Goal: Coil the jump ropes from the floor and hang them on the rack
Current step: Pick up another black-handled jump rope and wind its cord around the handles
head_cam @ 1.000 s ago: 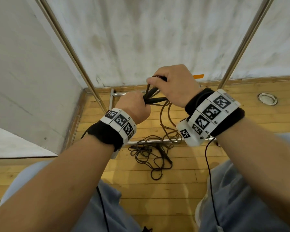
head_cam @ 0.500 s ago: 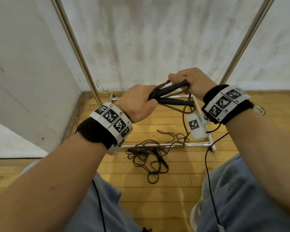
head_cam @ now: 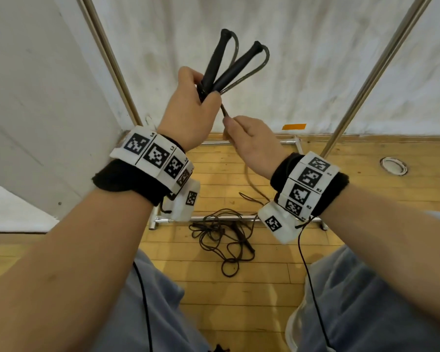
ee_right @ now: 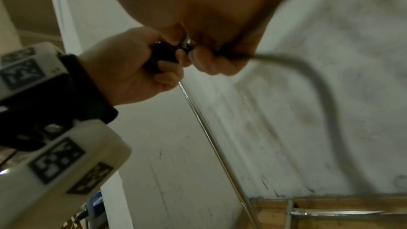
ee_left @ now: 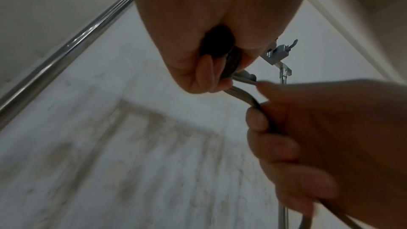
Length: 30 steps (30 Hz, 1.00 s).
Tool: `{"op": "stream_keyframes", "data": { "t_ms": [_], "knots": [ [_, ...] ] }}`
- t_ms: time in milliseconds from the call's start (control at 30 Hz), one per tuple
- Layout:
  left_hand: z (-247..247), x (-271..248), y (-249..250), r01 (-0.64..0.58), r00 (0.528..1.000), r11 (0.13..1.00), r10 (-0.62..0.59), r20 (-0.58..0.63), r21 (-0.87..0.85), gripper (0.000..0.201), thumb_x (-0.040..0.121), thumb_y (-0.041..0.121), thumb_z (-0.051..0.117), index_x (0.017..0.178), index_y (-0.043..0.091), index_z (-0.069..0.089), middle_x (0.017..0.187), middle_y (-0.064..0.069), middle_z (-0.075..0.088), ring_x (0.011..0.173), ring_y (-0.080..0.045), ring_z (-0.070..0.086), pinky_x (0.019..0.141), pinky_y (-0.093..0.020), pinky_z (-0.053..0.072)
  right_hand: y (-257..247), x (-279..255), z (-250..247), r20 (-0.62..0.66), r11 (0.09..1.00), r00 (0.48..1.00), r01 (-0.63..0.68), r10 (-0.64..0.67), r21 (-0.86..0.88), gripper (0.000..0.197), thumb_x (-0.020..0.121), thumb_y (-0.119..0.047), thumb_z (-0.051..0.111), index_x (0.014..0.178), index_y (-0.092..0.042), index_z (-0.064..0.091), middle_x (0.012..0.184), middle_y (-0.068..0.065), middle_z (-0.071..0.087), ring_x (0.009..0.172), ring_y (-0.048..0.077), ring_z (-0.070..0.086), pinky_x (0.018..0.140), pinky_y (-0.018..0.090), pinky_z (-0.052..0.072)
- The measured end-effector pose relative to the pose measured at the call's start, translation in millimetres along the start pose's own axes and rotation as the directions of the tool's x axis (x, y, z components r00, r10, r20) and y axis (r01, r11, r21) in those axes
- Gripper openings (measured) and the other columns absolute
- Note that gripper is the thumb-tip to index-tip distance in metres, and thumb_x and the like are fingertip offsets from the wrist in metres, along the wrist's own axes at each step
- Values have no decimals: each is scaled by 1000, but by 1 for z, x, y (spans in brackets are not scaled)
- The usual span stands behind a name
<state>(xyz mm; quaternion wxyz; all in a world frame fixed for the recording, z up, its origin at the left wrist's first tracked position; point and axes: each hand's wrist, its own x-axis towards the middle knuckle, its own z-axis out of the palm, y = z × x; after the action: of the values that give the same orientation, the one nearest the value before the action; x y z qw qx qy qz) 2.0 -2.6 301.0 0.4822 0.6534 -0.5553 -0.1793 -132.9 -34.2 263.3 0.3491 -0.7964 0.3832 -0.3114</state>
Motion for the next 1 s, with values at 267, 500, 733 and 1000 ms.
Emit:
{"op": "stream_keyframes", "data": {
  "t_ms": [267, 500, 733, 1000],
  "knots": [
    [14, 0, -13, -48, 998, 953, 58, -23, 300, 26, 96, 28, 47, 116, 12, 41, 73, 12, 48, 61, -7, 50, 51, -25, 37, 0, 1, 1, 48, 992, 991, -122, 122, -11, 20, 99, -25, 39, 91, -14, 54, 69, -6, 50, 58, 9, 46, 48, 13, 34],
    [15, 1, -24, -33, 999, 900, 39, -5, 435, 24, 96, 26, 46, 115, 12, 45, 82, 1, 51, 69, -23, 53, 60, -32, 39, 3, 5, -18, 31, 971, 997, -64, 73, -232, 35, 96, -35, 46, 64, -20, 48, 59, -6, 46, 53, 7, 44, 49, 20, 29],
    [18, 5, -40, 41, 993, 896, -86, 83, 441, 16, 93, 30, 50, 103, 18, 50, 75, 4, 51, 68, -18, 52, 57, -30, 38, -2, 1, -17, 134, 906, 991, 63, -7, -418, 47, 98, -39, 39, 56, -18, 37, 54, -3, 38, 50, 11, 36, 49, 25, 22],
    [22, 8, -54, 116, 986, 833, -162, 38, 540, 20, 96, 30, 46, 110, 16, 47, 72, 7, 46, 62, -11, 48, 50, -27, 33, 1, -1, -29, 227, 899, 974, 100, -1, -426, 38, 95, -38, 46, 61, -21, 43, 59, -4, 44, 52, 9, 41, 49, 21, 26]
  ]
}}
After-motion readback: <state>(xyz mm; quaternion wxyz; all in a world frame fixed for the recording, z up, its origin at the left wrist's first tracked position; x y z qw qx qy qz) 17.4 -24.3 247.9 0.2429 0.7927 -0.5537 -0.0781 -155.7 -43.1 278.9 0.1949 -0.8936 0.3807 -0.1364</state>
